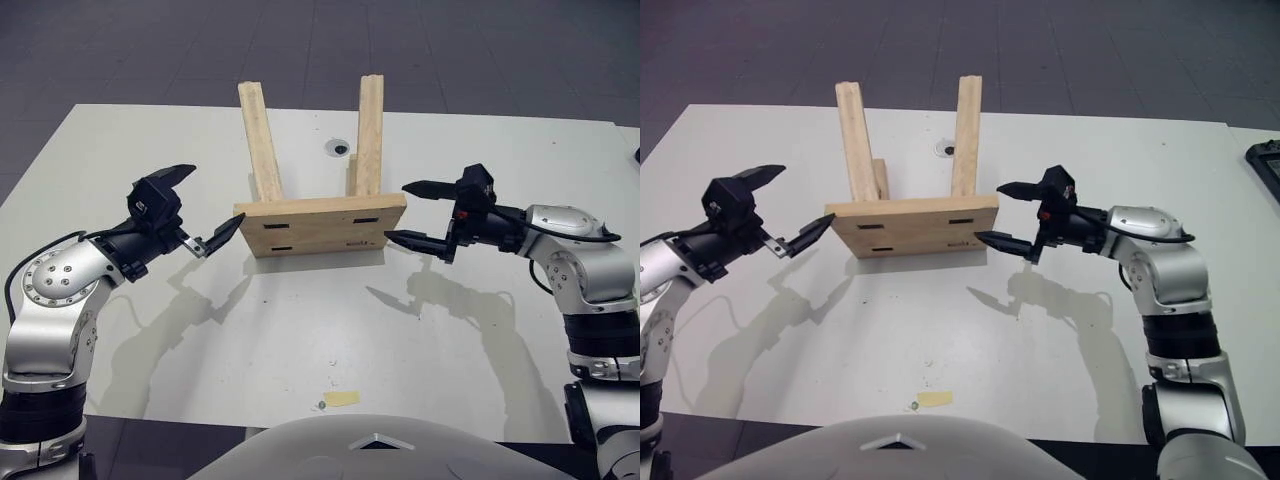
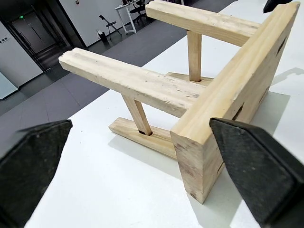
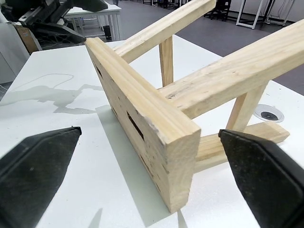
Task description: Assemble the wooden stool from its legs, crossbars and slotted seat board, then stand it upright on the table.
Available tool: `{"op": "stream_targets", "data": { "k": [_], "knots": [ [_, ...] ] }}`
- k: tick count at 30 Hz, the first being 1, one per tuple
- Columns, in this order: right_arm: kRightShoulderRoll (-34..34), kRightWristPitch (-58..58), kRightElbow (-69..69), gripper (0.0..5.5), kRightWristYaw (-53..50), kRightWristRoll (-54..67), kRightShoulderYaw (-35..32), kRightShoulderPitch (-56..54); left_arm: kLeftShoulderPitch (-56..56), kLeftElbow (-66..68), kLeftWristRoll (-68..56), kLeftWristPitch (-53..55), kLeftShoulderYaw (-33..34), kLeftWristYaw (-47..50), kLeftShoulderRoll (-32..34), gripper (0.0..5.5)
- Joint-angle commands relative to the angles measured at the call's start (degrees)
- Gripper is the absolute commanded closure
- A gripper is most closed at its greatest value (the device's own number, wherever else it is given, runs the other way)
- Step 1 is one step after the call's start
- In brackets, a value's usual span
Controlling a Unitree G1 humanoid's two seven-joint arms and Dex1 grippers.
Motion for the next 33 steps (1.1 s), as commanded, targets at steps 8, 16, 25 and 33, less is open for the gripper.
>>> {"op": "stream_targets", "data": {
  "k": [8, 16, 25, 33],
  "knots": [
    [2.70, -2.66, 6.91, 0.92, -0.30, -3.33, 1.78, -2.67, -0.93, 4.87, 2.27, 0.50, -7.27, -1.12, -2.97, 0.10],
    [3.78, -2.91, 9.04, 2.33, 0.27, -4.62, 3.10, -3.80, -3.56, 4.92, -0.24, 1.87, -7.40, -0.22, -6.86, 0.63],
    [5.07, -2.35, 8.43, 3.41, 0.49, -4.86, 4.45, -3.85, -4.01, 6.07, -4.87, 2.93, -4.96, -1.74, -7.65, 2.15],
    [4.88, 16.58, -4.31, 3.41, -5.68, 1.68, 1.66, -3.56, -9.21, 1.13, -22.66, 18.40, -0.33, -6.14, -5.62, 2.41]
  ]
}}
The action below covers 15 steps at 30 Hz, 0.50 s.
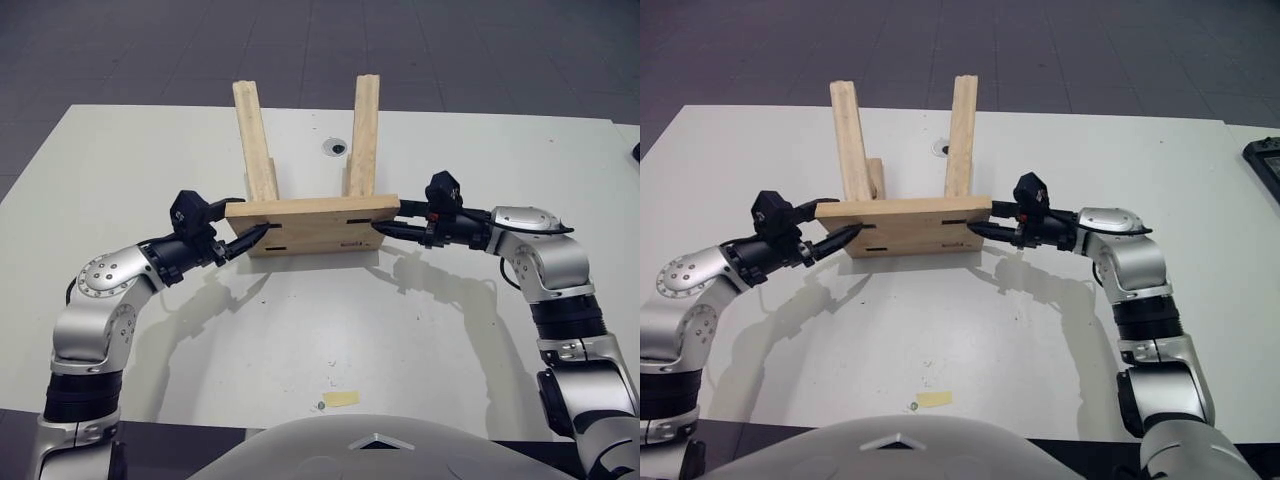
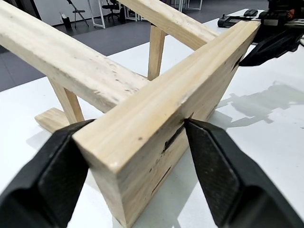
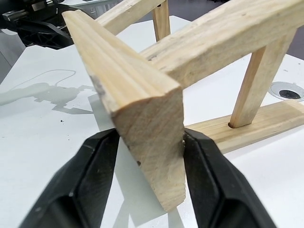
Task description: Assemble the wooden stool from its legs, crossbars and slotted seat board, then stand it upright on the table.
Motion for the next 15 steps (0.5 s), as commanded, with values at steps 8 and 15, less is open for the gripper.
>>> {"op": "stream_targets", "data": {
  "k": [8, 15],
  "knots": [
    [5.41, 39.82, -19.45, 3.40, -15.19, 26.66, -15.26, -8.96, -20.35, -2.80, -28.04, 27.18, 5.97, 3.84, 1.95, 2.52],
    [15.46, 58.25, -14.73, 3.41, -30.61, 32.36, -28.19, -21.44, -42.62, 13.61, -40.36, 44.88, 11.78, 21.28, -2.71, 2.57]
  ]
}}
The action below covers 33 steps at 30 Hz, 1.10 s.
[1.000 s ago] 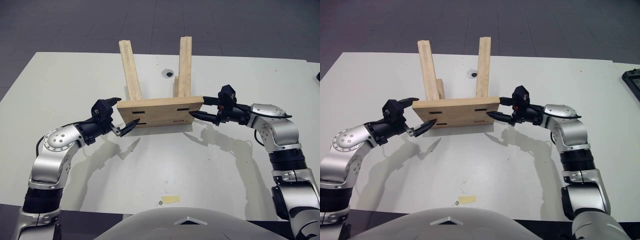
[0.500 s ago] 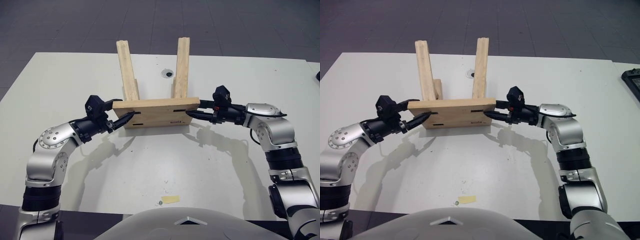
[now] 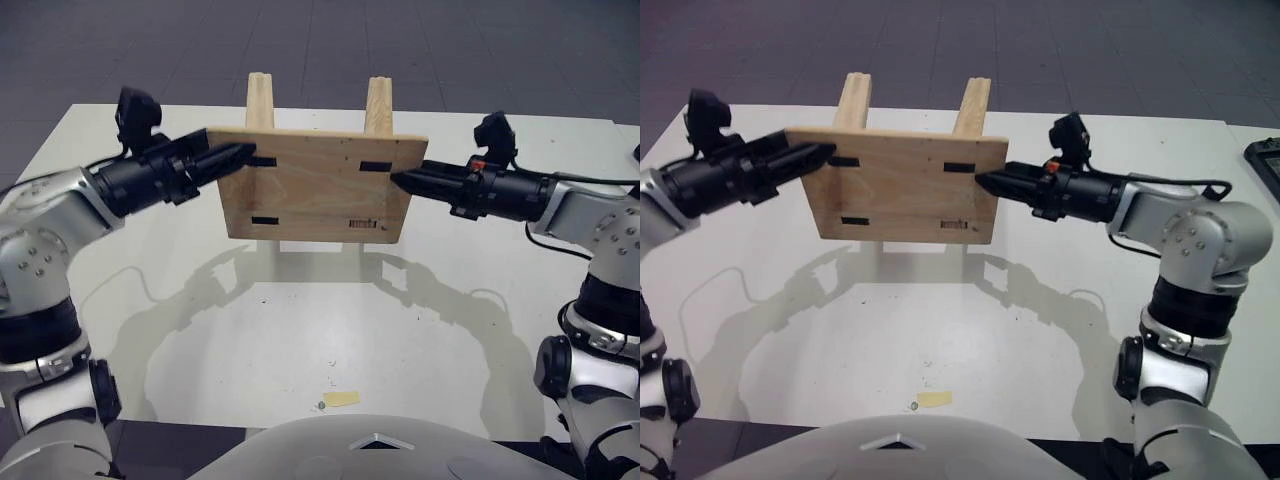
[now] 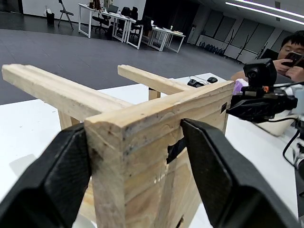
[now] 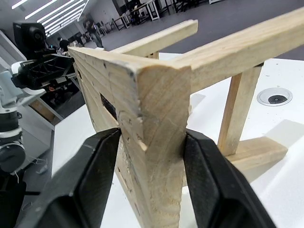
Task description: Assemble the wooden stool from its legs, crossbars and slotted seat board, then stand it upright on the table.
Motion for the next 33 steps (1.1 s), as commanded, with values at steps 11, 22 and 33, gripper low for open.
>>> {"op": "stream_targets", "data": {
  "k": [11, 22, 33],
  "knots": [
    [33.44, -6.87, 19.87, 3.42, -53.07, -1.30, -32.70, -33.45, -36.61, 41.76, -14.52, 4.87, 15.21, 38.08, -15.51, 3.44],
    [33.99, -39.14, 52.71, 5.02, -75.32, -8.22, -30.97, -33.12, -39.53, 79.07, 4.07, -24.56, 17.44, 37.79, -13.02, 4.13],
    [35.00, -36.07, 44.62, 4.72, -70.54, -4.88, -18.62, -26.91, -31.88, 69.83, 15.38, -18.32, 7.38, 17.93, -9.14, 2.24]
  ]
}}
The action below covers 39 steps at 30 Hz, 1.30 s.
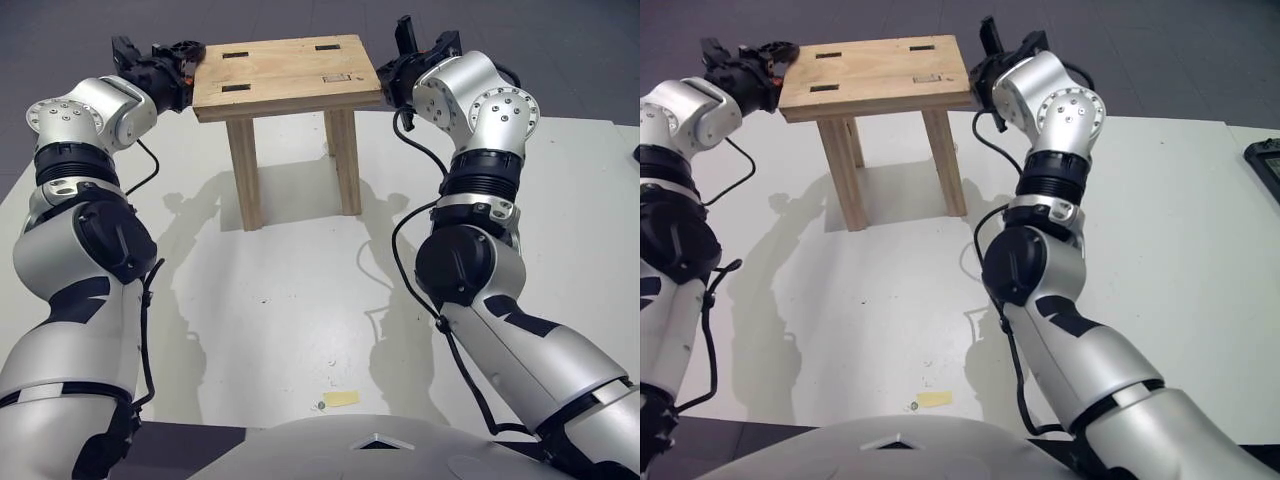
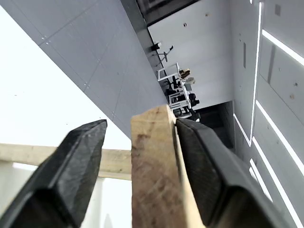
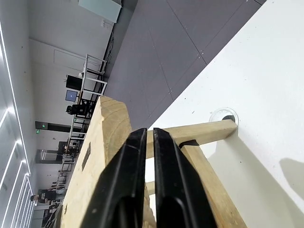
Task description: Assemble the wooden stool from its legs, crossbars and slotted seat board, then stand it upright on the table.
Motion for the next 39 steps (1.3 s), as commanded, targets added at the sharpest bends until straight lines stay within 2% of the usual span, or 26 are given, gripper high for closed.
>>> {"op": "stream_targets", "data": {
  "k": [1, 5, 8, 12, 15, 20, 23, 27, 32, 39],
  "knots": [
    [2.91, 2.54, -2.22, 4.58, -0.42, -2.05, 5.20, 7.63, 6.46, -7.35, 5.81, -0.17, -6.24, -9.03, -1.30, 2.08],
    [0.73, -1.01, -9.64, 3.89, 7.42, -9.00, 18.26, 13.48, 14.97, -20.05, 13.70, -13.85, -12.86, -16.67, -3.33, 1.36],
    [-1.73, -6.08, -13.53, 3.36, 12.77, -17.24, 28.85, 19.34, 20.75, -27.48, 16.73, -22.76, -14.02, -17.60, -6.21, 0.80],
    [-6.93, -17.40, -19.76, 2.71, 16.70, -30.80, 40.91, 26.24, 27.42, -38.90, 24.35, -37.88, -16.34, -12.44, -10.06, 0.12],
    [-9.52, -25.96, -21.22, 2.22, 16.64, -40.39, 46.25, 29.12, 31.56, -47.11, 31.82, -47.84, -17.42, -6.60, -11.45, 0.10],
    [-10.33, -35.69, -19.64, 1.46, 12.69, -49.88, 47.46, 30.73, 34.31, -56.09, 45.78, -58.76, -19.33, 4.12, -12.36, 0.10],
    [-12.24, -41.24, -18.11, 0.92, 10.78, -55.30, 47.89, 29.93, 35.18, -60.93, 51.90, -60.77, -18.51, 9.62, -11.82, 0.10],
    [-13.35, -44.04, -16.91, 0.17, 9.00, -55.92, 43.56, 28.75, 36.55, -64.07, 53.97, -58.67, -15.52, 13.45, -10.73, 0.10],
    [-15.46, -46.16, -17.54, 0.12, 7.97, -56.34, 39.54, 29.17, 40.69, -64.49, 51.14, -54.45, -7.64, 17.17, -10.16, 0.10],
    [-17.22, -46.50, -17.93, 0.12, 7.23, -57.64, 37.15, 30.33, 43.87, -65.95, 48.59, -52.28, -5.29, 17.61, -10.97, 0.10]
  ]
}}
